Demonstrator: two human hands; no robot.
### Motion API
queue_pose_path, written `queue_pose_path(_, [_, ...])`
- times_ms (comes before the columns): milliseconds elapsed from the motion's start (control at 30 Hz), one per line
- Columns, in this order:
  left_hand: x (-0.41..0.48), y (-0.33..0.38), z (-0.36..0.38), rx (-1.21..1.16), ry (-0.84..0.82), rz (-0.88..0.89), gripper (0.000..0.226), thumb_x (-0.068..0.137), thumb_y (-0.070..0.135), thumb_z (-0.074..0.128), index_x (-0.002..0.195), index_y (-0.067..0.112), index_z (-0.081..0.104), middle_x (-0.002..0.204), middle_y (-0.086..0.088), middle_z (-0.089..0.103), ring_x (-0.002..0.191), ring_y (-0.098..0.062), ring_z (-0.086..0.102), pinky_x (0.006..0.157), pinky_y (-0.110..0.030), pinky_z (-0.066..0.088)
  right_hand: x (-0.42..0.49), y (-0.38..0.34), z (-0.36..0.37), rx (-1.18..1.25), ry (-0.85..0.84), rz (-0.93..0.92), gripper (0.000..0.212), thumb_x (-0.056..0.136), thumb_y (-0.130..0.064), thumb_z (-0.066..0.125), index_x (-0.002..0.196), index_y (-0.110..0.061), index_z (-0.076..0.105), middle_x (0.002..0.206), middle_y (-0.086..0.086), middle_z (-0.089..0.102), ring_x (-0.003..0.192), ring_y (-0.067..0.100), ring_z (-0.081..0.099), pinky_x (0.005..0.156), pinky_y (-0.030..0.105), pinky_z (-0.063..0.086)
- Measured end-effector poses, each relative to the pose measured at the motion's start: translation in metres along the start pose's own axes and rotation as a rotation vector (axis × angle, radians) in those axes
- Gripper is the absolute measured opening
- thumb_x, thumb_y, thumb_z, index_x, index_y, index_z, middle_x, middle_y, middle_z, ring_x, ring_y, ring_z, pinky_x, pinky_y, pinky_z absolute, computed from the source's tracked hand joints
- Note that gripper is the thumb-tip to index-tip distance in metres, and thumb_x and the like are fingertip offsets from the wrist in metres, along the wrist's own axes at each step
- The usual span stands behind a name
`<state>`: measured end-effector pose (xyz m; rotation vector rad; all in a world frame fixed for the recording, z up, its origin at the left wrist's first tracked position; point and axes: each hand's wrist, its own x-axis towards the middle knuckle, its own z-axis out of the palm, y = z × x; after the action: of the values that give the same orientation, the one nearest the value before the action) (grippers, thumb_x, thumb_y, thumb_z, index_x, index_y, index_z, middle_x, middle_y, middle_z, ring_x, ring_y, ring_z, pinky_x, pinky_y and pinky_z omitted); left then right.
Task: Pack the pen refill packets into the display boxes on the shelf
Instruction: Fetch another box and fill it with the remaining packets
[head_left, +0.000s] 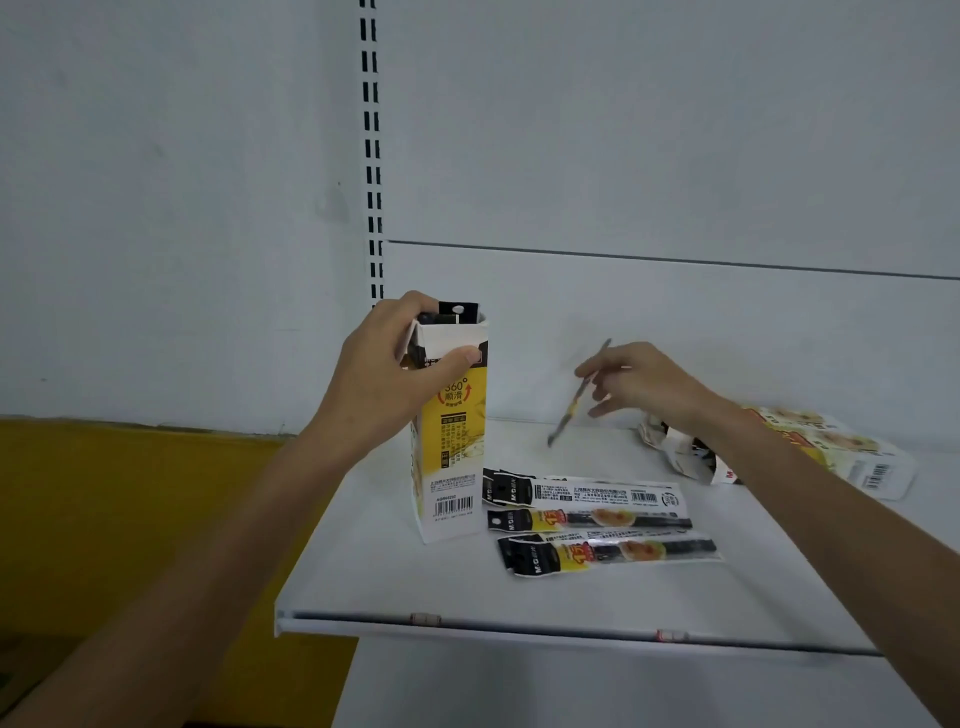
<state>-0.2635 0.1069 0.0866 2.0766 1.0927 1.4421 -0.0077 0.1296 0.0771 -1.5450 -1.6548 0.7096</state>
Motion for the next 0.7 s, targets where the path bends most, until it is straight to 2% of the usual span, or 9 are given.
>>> queue_pose_path(100, [0.001,-0.002,0.002,-0.017,-0.002,0.005,0.021,0.071,0.045,0.065,0.083,0.042,0.048,0.100,-0.004,0.058,0.092,-0.023,0.058,0.081,-0.046,0.052,-0.013,-0.007,0.008,-0.578,-0.271,-0.065,0.019,0.075,-0.019,0.075,0.093,-0.019,0.067,0.085,-0.003,0.055,0.081,0.010,0.056,0.075,0.026,0.049])
queue_pose_path(167, [0.002,-0.003,0.002,-0.034,0.004,0.014,0.021,0.076,0.038,0.068,0.083,0.042,0.049,0.100,-0.006,0.059,0.091,-0.024,0.059,0.081,-0.046,0.052,-0.018,-0.008,0.018,-0.796,-0.278,-0.140,0.030,0.069,-0.040,0.078,0.091,-0.023,0.069,0.102,-0.003,0.052,0.107,0.017,0.048,0.088,0.033,0.043])
queue_pose_path(233, [0.002,-0.004,0.002,-0.044,-0.002,0.012,0.020,0.078,0.035,0.068,0.083,0.041,0.050,0.100,-0.007,0.060,0.090,-0.025,0.060,0.080,-0.046,0.052,-0.021,-0.012,0.026,-0.845,-0.258,-0.206,0.033,0.072,-0.043,0.074,0.094,-0.019,0.067,0.123,0.001,0.044,0.123,0.019,0.035,0.099,0.039,0.038])
queue_pose_path(267, [0.002,-0.005,0.002,-0.051,-0.009,0.010,0.019,0.079,0.033,0.067,0.083,0.040,0.050,0.099,-0.007,0.060,0.090,-0.025,0.060,0.080,-0.045,0.052,-0.022,-0.011,0.029,-0.834,-0.286,-0.212,0.033,0.074,-0.042,0.073,0.095,-0.017,0.066,0.124,0.000,0.045,0.122,0.019,0.038,0.098,0.038,0.039])
queue_pose_path(333, [0.003,-0.005,0.001,-0.074,-0.023,0.003,0.019,0.080,0.030,0.066,0.081,0.040,0.050,0.100,-0.006,0.061,0.091,-0.022,0.060,0.079,-0.040,0.053,-0.022,-0.008,0.033,-0.801,-0.391,-0.161,0.026,0.075,-0.037,0.074,0.091,-0.021,0.062,0.101,-0.009,0.054,0.106,0.018,0.053,0.084,0.033,0.045])
queue_pose_path(400, [0.002,-0.005,-0.001,-0.095,-0.038,-0.002,0.018,0.080,0.029,0.066,0.080,0.039,0.051,0.100,-0.003,0.061,0.092,-0.019,0.059,0.077,-0.031,0.052,-0.022,-0.004,0.037,-0.805,-0.471,-0.116,0.023,0.074,-0.030,0.076,0.086,-0.025,0.057,0.084,-0.016,0.050,0.090,0.013,0.055,0.069,0.026,0.042])
queue_pose_path(467, [0.002,-0.004,-0.002,-0.108,-0.051,-0.005,0.017,0.080,0.029,0.065,0.081,0.039,0.051,0.101,-0.003,0.061,0.093,-0.018,0.059,0.076,-0.027,0.051,-0.020,-0.001,0.040,-0.793,-0.477,-0.098,0.027,0.074,-0.024,0.076,0.095,-0.022,0.059,0.083,-0.015,0.051,0.084,0.011,0.054,0.064,0.021,0.040])
queue_pose_path(567, [0.001,-0.004,-0.003,-0.105,-0.062,-0.007,0.016,0.079,0.030,0.066,0.082,0.039,0.052,0.101,-0.004,0.061,0.094,-0.019,0.060,0.082,-0.035,0.052,-0.014,0.000,0.038,-0.799,-0.384,-0.125,0.022,0.078,-0.022,0.072,0.096,-0.015,0.060,0.083,-0.008,0.054,0.078,0.011,0.052,0.061,0.017,0.036])
queue_pose_path(700, [-0.001,-0.003,-0.002,-0.099,-0.052,0.007,0.017,0.078,0.032,0.067,0.083,0.039,0.053,0.098,-0.003,0.062,0.093,-0.021,0.060,0.083,-0.043,0.052,-0.007,-0.008,0.025,-0.729,-0.158,-0.229,0.010,0.093,-0.022,0.052,0.094,-0.013,0.054,0.090,0.004,0.057,0.081,0.021,0.052,0.068,0.029,0.037])
